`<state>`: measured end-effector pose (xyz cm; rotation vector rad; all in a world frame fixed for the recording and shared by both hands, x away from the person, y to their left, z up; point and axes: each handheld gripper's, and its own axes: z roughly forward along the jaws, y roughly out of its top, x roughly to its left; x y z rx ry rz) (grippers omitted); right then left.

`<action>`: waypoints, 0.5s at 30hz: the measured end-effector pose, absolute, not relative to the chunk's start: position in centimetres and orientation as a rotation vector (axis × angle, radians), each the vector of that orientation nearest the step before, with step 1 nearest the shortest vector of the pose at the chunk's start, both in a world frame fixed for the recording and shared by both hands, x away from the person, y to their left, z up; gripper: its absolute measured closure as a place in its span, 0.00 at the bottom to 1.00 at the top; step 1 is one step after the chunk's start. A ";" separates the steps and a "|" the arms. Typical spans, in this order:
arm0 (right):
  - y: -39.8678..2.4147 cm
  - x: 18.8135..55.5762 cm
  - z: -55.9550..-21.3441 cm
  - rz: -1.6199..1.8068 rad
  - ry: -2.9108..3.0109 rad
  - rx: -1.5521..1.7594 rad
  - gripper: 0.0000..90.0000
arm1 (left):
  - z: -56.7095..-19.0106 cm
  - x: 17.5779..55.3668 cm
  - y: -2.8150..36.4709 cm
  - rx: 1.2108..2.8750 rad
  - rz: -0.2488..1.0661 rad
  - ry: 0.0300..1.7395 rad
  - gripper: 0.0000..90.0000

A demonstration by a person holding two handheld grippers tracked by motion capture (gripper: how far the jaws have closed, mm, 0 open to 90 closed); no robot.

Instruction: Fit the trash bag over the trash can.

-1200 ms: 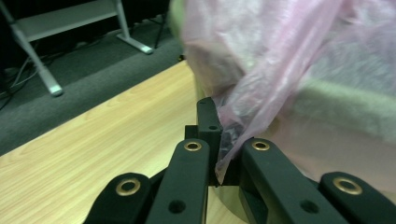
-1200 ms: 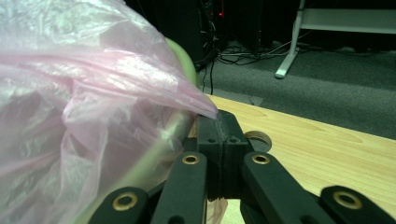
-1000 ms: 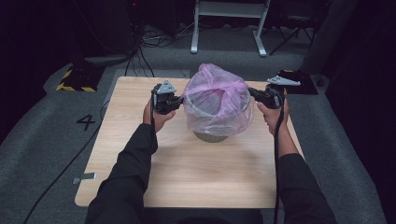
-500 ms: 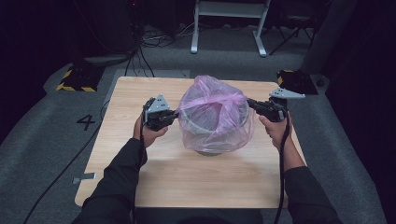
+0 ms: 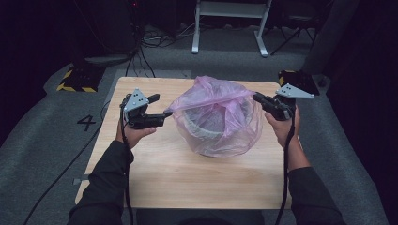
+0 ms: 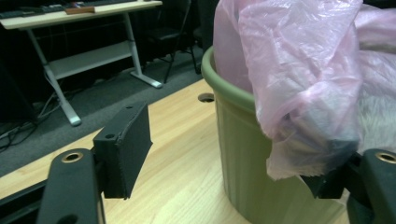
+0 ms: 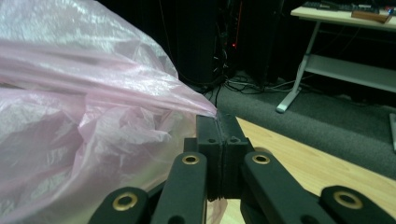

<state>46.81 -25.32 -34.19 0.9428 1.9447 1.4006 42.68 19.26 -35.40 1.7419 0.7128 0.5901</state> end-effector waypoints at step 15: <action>-23.1 47.4 -32.5 1.322 1.974 0.882 0.98 | -32.1 44.6 15.7 1.764 0.701 0.658 0.68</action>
